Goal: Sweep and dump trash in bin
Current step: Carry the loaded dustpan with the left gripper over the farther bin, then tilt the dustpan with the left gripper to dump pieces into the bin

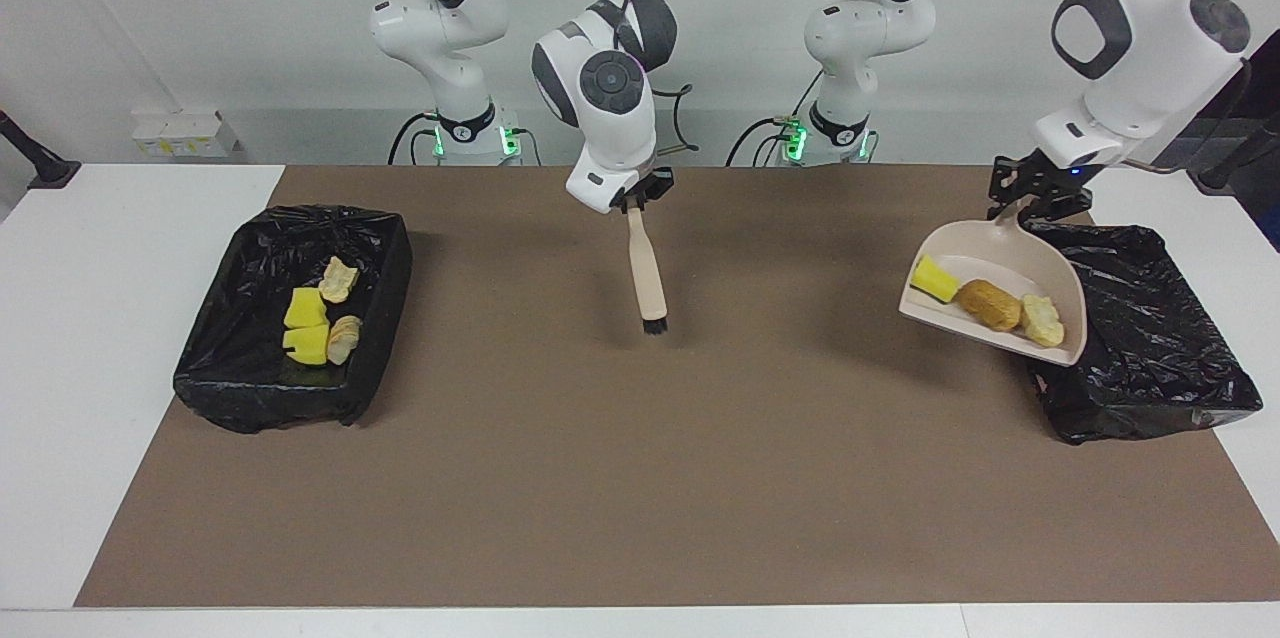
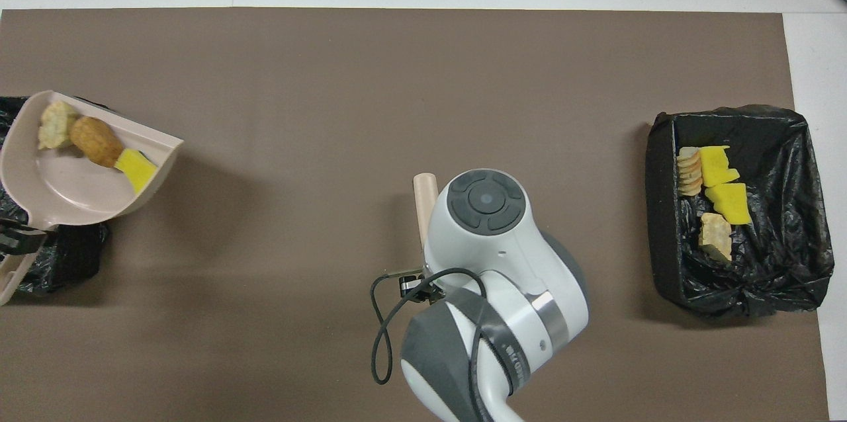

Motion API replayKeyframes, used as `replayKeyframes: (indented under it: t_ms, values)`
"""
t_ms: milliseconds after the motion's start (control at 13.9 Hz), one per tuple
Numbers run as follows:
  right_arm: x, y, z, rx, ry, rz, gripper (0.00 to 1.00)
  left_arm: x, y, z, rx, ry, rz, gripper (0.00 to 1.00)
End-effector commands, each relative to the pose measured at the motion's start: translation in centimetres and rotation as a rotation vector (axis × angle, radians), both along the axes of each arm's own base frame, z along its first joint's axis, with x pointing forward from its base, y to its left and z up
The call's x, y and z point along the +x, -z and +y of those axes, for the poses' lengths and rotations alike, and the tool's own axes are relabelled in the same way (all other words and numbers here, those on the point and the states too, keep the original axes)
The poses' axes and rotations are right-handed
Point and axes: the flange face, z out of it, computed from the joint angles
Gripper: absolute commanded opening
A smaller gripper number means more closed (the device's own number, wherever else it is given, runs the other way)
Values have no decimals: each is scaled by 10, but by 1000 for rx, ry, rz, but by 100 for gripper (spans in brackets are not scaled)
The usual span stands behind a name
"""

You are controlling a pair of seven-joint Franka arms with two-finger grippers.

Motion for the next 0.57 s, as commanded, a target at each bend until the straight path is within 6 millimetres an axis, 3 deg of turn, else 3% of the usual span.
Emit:
replayKeyframes:
  t_ms: [0, 215, 359, 502]
  values:
    - [-25, 21, 26, -29, 57, -26, 0, 33, -2, 43, 114, -3, 1, 0]
    - [-41, 44, 60, -26, 102, -40, 0, 33, 8, 108, 181, 56, -3, 0]
    - [-47, 54, 70, -28, 113, -38, 0, 27, 6, 155, 239, 146, -11, 0]
    - [-56, 55, 80, -31, 119, -40, 0, 22, -2, 184, 288, 219, 9, 0]
